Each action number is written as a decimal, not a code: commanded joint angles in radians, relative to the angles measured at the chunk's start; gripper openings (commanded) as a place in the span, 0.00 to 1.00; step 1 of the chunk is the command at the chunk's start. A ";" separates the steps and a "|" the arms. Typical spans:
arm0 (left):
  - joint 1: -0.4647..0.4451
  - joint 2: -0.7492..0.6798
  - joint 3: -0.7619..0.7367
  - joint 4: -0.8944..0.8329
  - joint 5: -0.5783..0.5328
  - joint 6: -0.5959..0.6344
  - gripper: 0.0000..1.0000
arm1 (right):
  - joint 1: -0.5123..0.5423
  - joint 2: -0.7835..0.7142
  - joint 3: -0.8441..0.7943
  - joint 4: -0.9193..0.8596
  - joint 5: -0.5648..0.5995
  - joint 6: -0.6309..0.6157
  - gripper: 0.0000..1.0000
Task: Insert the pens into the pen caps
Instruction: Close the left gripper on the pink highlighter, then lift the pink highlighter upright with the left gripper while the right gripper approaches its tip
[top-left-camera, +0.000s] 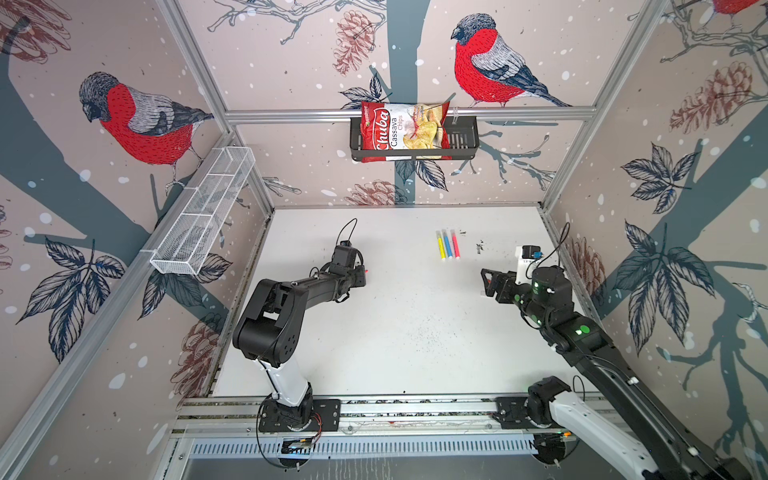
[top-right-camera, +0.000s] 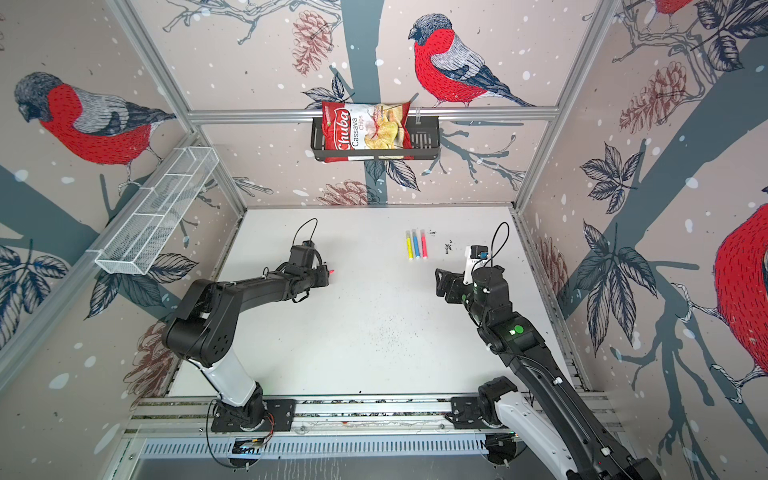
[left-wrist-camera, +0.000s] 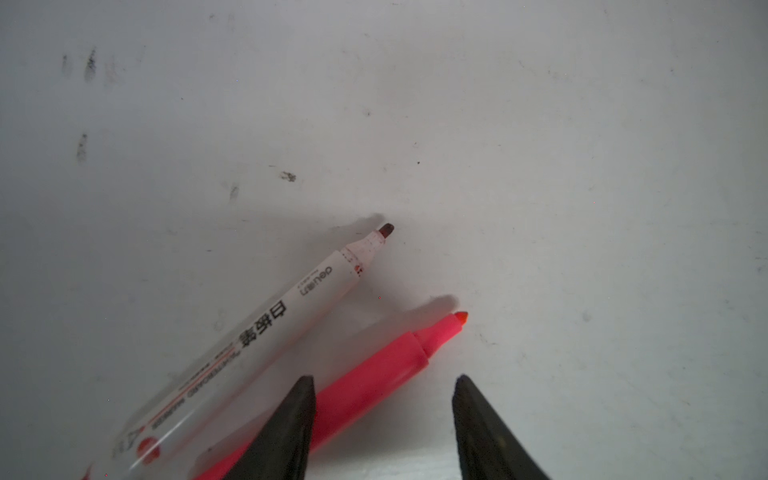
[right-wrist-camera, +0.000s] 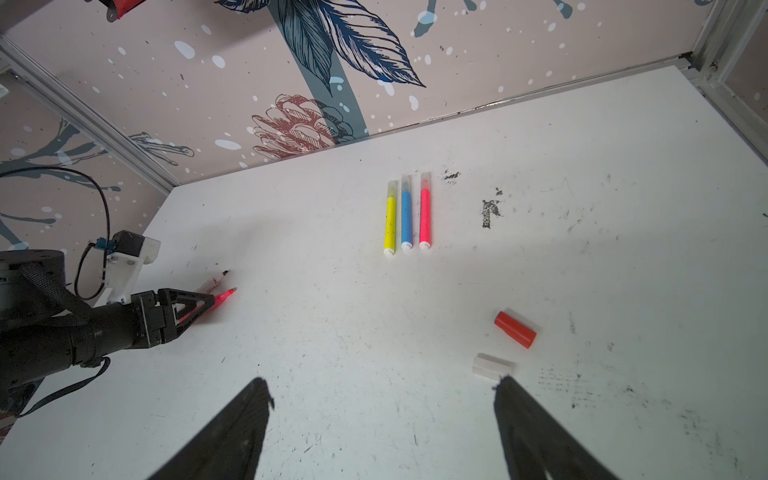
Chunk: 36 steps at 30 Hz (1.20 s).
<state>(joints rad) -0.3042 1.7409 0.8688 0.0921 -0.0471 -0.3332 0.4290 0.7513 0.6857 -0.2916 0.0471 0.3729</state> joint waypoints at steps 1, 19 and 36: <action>0.002 -0.004 -0.013 -0.014 0.040 0.013 0.54 | -0.003 -0.002 -0.003 0.031 -0.001 0.010 0.85; -0.114 -0.040 -0.090 -0.075 0.095 -0.011 0.43 | -0.010 -0.013 -0.005 0.032 0.003 0.012 0.85; -0.376 -0.329 -0.245 0.077 0.169 0.079 0.09 | -0.016 -0.026 -0.012 0.038 0.002 0.018 0.86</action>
<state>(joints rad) -0.6319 1.5089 0.6670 0.0620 0.0315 -0.3168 0.4122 0.7246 0.6762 -0.2855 0.0475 0.3729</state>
